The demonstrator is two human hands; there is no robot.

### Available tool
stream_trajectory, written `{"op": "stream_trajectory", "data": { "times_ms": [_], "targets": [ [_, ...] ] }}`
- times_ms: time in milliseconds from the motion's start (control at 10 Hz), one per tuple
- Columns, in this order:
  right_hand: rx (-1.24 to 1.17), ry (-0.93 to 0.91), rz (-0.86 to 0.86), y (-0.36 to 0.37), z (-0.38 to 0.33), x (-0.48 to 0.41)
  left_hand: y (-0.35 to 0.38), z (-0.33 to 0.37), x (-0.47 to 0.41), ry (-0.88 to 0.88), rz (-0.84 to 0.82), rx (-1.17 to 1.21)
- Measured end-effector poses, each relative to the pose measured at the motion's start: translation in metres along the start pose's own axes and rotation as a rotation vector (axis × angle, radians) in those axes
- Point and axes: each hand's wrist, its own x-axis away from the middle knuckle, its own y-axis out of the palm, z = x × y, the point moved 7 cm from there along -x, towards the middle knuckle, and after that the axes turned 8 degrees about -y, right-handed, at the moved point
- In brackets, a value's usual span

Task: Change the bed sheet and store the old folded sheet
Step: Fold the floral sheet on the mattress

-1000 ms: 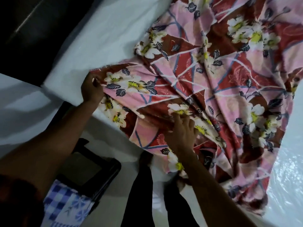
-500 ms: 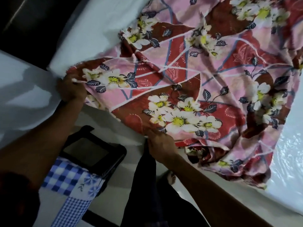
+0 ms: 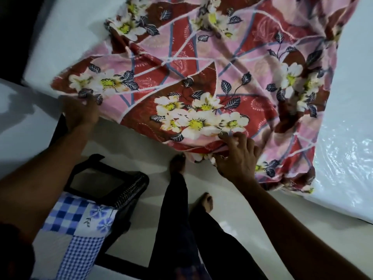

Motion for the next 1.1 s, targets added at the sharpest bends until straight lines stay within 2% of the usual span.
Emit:
{"op": "stream_trajectory", "data": {
  "times_ms": [100, 200, 300, 400, 500, 600, 700, 800, 900, 1000, 1100],
  "targets": [
    [-0.004, 0.006, 0.016, 0.001, 0.002, -0.007, 0.023, -0.02, 0.017, -0.221, -0.179, 0.28],
    [-0.055, -0.07, 0.014, 0.002, -0.011, -0.01, 0.057, -0.027, 0.054, -0.256, -0.487, 0.298],
    [-0.143, -0.221, 0.006, 0.005, -0.023, -0.009, 0.064, -0.032, 0.056, -0.243, -0.463, 0.371],
    [-0.241, -0.364, -0.014, 0.011, -0.032, 0.0, 0.053, -0.036, 0.043, -0.285, -0.365, 0.589],
    [-0.26, -0.441, -0.041, 0.016, -0.043, 0.02, 0.041, -0.052, 0.024, -0.284, -0.244, 0.66],
    [-0.189, -0.424, -0.088, 0.021, -0.045, 0.041, 0.044, -0.087, -0.017, -0.292, -0.12, 0.626],
    [-0.194, -0.371, -0.191, 0.029, -0.033, 0.052, 0.042, -0.085, 0.006, -0.302, -0.175, 0.503],
    [-0.253, -0.355, -0.384, 0.039, -0.028, 0.058, 0.043, -0.075, 0.032, -0.251, -0.264, 0.331],
    [-0.383, -0.325, -0.676, 0.059, -0.029, 0.076, 0.033, -0.061, 0.052, -0.279, -0.226, 0.257],
    [-0.476, -0.344, -0.719, 0.06, -0.03, 0.091, 0.026, -0.063, 0.072, -0.287, -0.15, 0.218],
    [-0.558, -0.062, -0.265, 0.026, 0.01, 0.086, 0.028, -0.05, 0.112, -0.131, 0.077, 0.103]
  ]
}}
